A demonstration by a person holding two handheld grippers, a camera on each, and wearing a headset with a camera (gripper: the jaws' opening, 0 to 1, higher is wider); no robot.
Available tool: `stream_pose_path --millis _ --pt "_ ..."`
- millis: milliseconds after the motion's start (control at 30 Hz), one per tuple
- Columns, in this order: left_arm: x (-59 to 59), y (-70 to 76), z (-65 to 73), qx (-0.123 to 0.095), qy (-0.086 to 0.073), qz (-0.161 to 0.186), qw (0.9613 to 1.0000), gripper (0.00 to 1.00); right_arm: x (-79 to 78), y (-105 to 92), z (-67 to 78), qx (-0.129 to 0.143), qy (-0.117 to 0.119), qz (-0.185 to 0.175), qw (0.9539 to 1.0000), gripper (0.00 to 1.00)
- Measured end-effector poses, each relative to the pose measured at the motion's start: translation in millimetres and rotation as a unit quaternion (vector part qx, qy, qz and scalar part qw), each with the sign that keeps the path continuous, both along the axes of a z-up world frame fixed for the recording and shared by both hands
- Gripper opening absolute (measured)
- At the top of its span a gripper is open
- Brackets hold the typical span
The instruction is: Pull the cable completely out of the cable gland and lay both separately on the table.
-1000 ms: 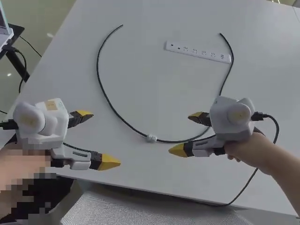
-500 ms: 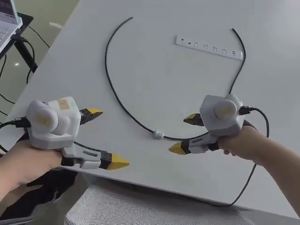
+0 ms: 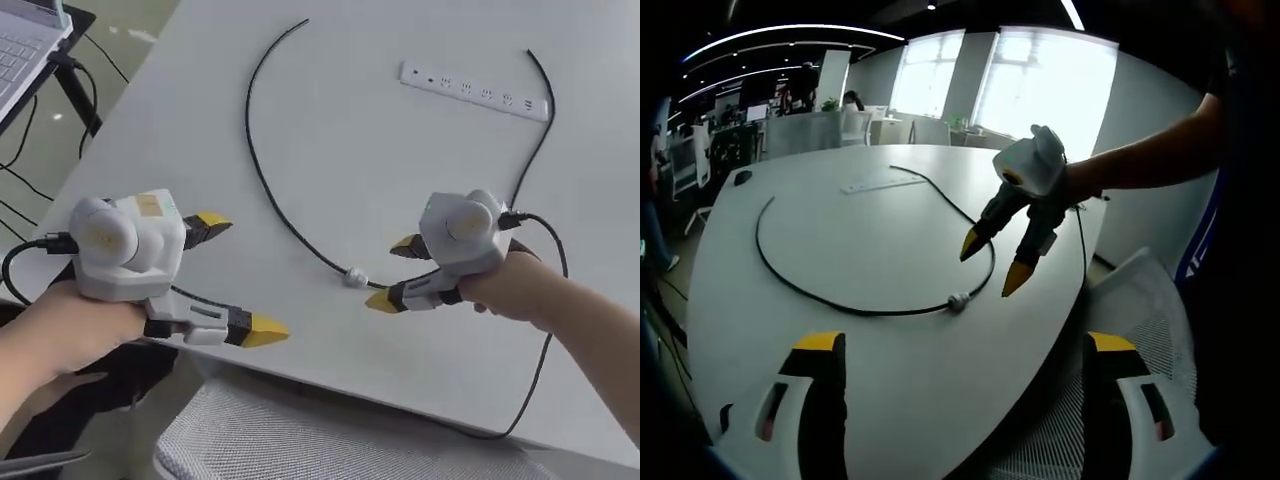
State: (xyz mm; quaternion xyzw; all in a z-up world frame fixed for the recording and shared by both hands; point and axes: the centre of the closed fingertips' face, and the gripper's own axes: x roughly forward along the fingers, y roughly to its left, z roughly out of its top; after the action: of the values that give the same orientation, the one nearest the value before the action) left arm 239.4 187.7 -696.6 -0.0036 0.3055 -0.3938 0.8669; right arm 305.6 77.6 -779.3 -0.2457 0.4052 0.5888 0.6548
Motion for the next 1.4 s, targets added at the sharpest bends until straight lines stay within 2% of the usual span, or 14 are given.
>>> stream_pose_path --millis 200,567,800,1033,1200,1400 --pt "-3.1 -2.0 -6.0 0.002 0.005 -0.005 1.0 0.97 -4.4 9.0 -11.7 -0.008 0.008 0.011 0.9999 0.47" --pt "-4.2 2.0 -10.3 0.002 0.009 0.001 1.0 0.96 -7.2 8.1 -33.2 -0.041 -0.005 0.051 0.9978 0.36" --pt "-4.0 2.8 -10.4 -0.001 0.009 0.003 1.0 0.95 -5.5 6.9 -35.9 -0.048 -0.007 0.055 0.9973 0.29" --pt "-6.2 2.5 -17.1 0.0 0.016 0.001 0.9999 0.94 -1.3 8.4 -36.8 -0.045 -0.007 0.052 0.9976 0.26" --pt "-6.2 1.5 -18.1 -0.004 0.018 0.001 0.9998 0.93 -3.0 9.9 -38.4 -0.048 -0.01 0.066 0.9966 0.21" --pt "-6.5 3.1 -19.7 -0.003 0.021 0.0 0.9998 0.92 0.3 11.0 -41.2 -0.05 -0.012 0.066 0.9965 0.17"
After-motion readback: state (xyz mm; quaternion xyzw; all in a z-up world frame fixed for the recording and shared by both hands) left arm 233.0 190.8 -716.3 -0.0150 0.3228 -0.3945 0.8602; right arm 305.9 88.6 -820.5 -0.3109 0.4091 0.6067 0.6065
